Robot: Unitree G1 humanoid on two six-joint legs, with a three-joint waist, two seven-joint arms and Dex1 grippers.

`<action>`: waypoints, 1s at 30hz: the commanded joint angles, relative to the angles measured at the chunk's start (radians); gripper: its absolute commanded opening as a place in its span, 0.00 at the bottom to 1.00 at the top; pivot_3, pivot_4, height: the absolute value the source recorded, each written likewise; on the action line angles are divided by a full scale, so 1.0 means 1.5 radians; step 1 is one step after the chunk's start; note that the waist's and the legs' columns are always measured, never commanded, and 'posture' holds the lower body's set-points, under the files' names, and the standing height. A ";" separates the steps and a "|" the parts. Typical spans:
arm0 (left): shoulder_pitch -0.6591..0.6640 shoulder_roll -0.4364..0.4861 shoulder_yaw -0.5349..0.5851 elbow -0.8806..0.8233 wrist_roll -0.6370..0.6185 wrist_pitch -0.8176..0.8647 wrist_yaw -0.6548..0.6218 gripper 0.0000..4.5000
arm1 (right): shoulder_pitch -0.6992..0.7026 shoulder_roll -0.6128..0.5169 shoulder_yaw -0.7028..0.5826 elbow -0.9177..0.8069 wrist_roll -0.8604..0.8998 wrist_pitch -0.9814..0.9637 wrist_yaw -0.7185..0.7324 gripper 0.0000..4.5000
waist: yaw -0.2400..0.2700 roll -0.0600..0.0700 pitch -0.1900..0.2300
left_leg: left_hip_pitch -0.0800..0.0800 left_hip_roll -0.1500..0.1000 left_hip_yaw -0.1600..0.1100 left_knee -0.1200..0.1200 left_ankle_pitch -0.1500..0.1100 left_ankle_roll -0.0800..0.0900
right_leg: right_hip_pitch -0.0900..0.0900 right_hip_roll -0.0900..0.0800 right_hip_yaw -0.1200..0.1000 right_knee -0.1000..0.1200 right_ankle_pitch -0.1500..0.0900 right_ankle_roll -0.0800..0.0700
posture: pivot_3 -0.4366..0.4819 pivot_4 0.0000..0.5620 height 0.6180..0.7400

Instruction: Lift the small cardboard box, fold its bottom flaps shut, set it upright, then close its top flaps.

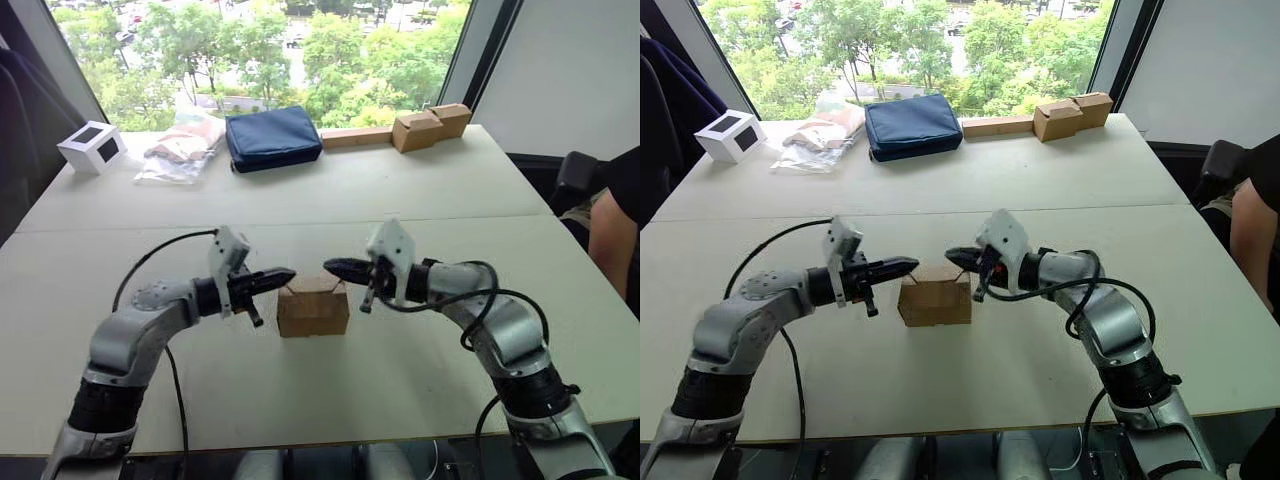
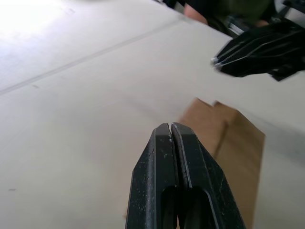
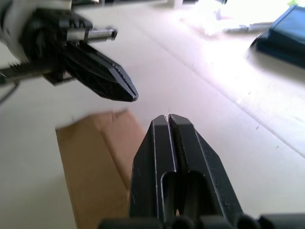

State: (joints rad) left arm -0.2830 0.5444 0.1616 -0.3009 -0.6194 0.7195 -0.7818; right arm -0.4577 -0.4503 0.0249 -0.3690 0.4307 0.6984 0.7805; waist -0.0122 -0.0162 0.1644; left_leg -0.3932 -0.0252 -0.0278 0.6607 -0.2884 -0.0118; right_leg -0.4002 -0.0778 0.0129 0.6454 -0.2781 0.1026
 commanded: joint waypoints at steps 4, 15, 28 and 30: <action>0.148 0.072 0.085 -0.081 -0.086 0.064 -0.025 0.01 | 0.082 -0.071 -0.112 -0.070 0.115 0.097 0.002 0.00 | 0.001 0.000 0.000 | 0.000 0.000 0.000 -0.001 0.000 0.000 | 0.000 -0.001 0.000 -0.001 0.000 0.000 | 0.48 0.27 1.00; 0.366 0.124 0.101 -0.121 -0.036 0.010 -0.047 0.01 | 0.260 -0.203 -0.104 -0.027 0.067 0.031 0.069 0.00 | 0.001 0.001 0.000 | 0.001 0.000 0.001 -0.008 0.000 0.000 | 0.002 -0.002 0.000 -0.010 -0.001 -0.003 | 0.48 0.27 1.00; 0.358 0.135 0.101 -0.088 -0.039 -0.009 -0.064 0.01 | 0.282 -0.242 -0.074 -0.016 0.069 0.033 0.109 0.00 | 0.001 0.002 0.000 | 0.001 0.000 0.001 -0.008 0.000 0.000 | 0.002 -0.002 0.000 -0.010 -0.002 -0.003 | 0.48 0.27 1.00; 0.355 0.130 0.102 -0.084 -0.043 -0.009 -0.059 0.01 | 0.290 -0.245 -0.070 -0.019 0.063 0.028 0.108 0.00 | 0.002 0.002 0.000 | 0.001 0.000 0.001 -0.008 0.000 0.000 | 0.002 -0.002 0.000 -0.010 -0.002 -0.003 | 0.48 0.27 1.00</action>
State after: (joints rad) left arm 0.2532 0.7400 0.3006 -0.4252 -0.6769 0.7226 -0.8692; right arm -0.0318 -0.8055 -0.0811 -0.3856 0.5249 0.7558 0.9386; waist -0.0095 -0.0139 0.1638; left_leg -0.3912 -0.0246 -0.0261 0.6490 -0.2886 -0.0116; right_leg -0.3969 -0.0815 0.0126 0.6298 -0.2804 0.0976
